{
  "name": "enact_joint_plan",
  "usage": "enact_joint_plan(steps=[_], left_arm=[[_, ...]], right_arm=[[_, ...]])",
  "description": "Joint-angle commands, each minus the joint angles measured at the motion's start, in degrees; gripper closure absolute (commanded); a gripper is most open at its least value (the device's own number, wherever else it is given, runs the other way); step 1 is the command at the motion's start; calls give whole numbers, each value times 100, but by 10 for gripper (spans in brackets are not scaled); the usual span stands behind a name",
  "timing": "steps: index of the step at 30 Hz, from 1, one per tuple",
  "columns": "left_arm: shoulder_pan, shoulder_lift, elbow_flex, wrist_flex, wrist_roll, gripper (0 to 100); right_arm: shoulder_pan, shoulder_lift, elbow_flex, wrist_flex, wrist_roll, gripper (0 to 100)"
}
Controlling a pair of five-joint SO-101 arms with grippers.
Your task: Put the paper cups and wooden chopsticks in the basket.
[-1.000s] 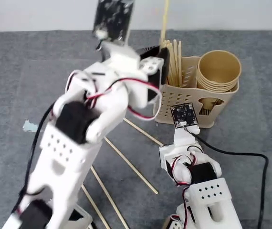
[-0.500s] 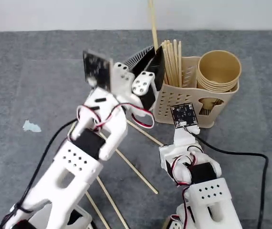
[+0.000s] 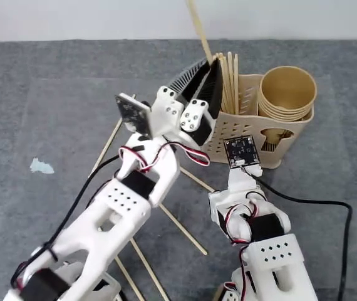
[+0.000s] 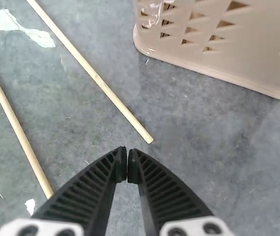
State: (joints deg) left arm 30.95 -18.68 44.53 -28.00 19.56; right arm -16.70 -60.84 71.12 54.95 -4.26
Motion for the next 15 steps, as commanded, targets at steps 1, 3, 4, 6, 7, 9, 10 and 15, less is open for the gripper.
enact_joint_plan(steps=[1, 3, 4, 6, 7, 9, 10, 15], left_arm=[[44, 316, -154, -185, -158, 990], [35, 545, -251, -185, -299, 990], [35, 642, -295, -185, -360, 990], [35, 818, -356, -176, -475, 988], [35, 888, -382, -158, -536, 988], [35, 976, -374, -53, -642, 983], [35, 1002, -382, 79, -651, 979], [35, 888, -374, 686, -659, 912]], right_arm=[[-31, -101, -35, -119, -26, 978], [-31, -101, -35, -110, -26, 978], [-31, -101, -35, -110, -26, 978], [-31, -101, -35, -110, -26, 978], [-31, -101, -35, -110, -26, 978], [-31, -101, -35, -101, -18, 978], [-31, -101, -35, -101, -18, 978], [-31, -101, -35, -101, -18, 978]])
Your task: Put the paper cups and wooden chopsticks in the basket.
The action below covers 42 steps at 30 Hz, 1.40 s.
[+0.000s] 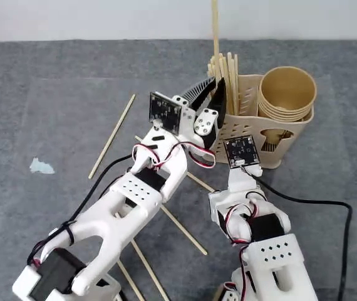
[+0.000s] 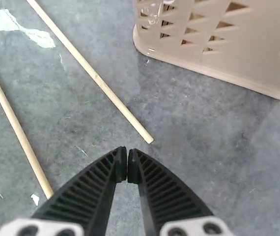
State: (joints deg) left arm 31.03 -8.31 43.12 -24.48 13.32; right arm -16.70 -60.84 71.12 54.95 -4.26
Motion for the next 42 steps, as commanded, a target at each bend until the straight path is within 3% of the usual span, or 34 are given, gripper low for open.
enact_joint_plan(steps=[1, 6, 10, 14, 25, 32, 42], left_arm=[[26, -264, -233, 519, -26, 900], [18, -1134, -251, 1600, -9, 883], [-281, -2013, -418, 3165, -9, 882], [-888, -2848, -646, 4484, -9, 881], [-2620, -4782, -637, 6488, -44, 881], [-3358, -4316, -646, 7719, -1125, 881], [-3631, -1565, -1279, 7851, -2681, 880]], right_arm=[[-31, -101, -35, -101, -18, 978], [-31, -84, -35, -101, 123, 978], [-31, -75, -35, -92, 149, 978], [-31, -75, -35, -101, 158, 978], [-31, -57, -35, -119, 167, 978], [-31, -57, -35, -119, 158, 978], [-31, -48, -35, -119, 149, 978]])
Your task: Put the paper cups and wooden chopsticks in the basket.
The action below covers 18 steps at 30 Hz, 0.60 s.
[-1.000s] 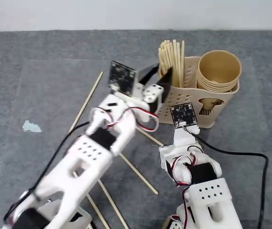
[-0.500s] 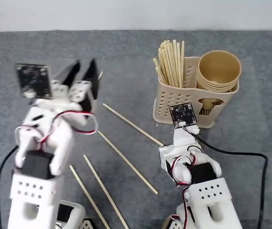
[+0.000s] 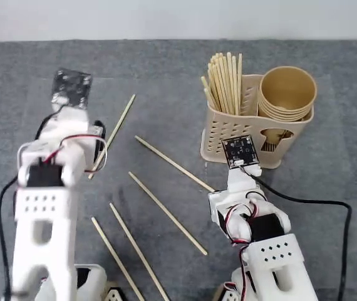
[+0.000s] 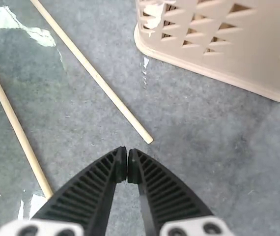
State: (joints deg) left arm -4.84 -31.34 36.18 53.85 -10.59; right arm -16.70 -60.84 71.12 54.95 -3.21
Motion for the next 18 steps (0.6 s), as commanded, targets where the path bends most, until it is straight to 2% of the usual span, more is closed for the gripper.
enact_joint_plan(steps=[1, 4, 7, 13, 18], left_arm=[[-53, 1055, -752, 18, -343, 880], [-44, 1996, -1341, 132, -545, 879], [0, 2936, -2105, 598, -721, 859], [-35, 4870, -3855, 1635, -730, 811], [-53, 6242, -5191, 2075, -765, 812]], right_arm=[[-31, -48, -35, -119, 44, 978], [-31, -48, -35, -119, 44, 978], [-31, -48, -35, -119, 44, 978], [-31, -48, -35, -110, 62, 978], [-31, -48, -35, -110, 62, 978]])
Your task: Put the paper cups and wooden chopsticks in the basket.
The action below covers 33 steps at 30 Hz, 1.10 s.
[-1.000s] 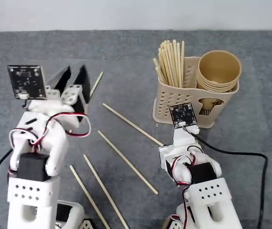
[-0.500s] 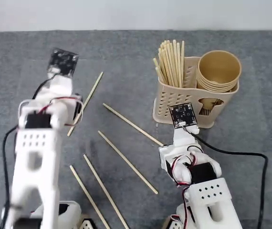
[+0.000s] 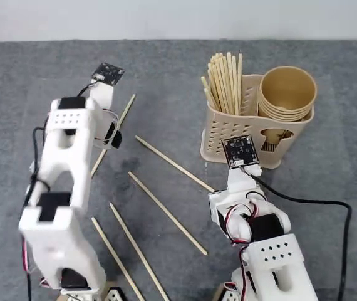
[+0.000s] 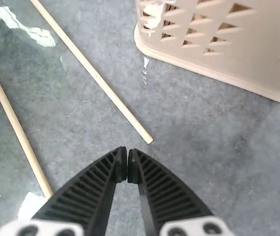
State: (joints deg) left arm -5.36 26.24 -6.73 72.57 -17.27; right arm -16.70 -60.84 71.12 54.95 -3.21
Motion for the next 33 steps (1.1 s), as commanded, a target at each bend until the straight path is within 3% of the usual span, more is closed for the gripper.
enact_joint_plan(steps=[1, 6, 11, 21, 33], left_arm=[[0, 712, -1147, 237, -97, 812], [-9, 1688, -2325, 404, -70, 813], [0, 2576, -3538, 1143, -62, 819], [70, 4378, -6316, 2813, -149, 989], [26, 3587, -6659, 2813, 149, 988]], right_arm=[[-31, -48, -35, -110, 62, 978], [-31, -48, -35, -110, 62, 978], [-31, -48, -35, -110, 62, 978], [-31, -48, -35, -110, 62, 978], [-31, -57, -35, -92, 62, 978]])
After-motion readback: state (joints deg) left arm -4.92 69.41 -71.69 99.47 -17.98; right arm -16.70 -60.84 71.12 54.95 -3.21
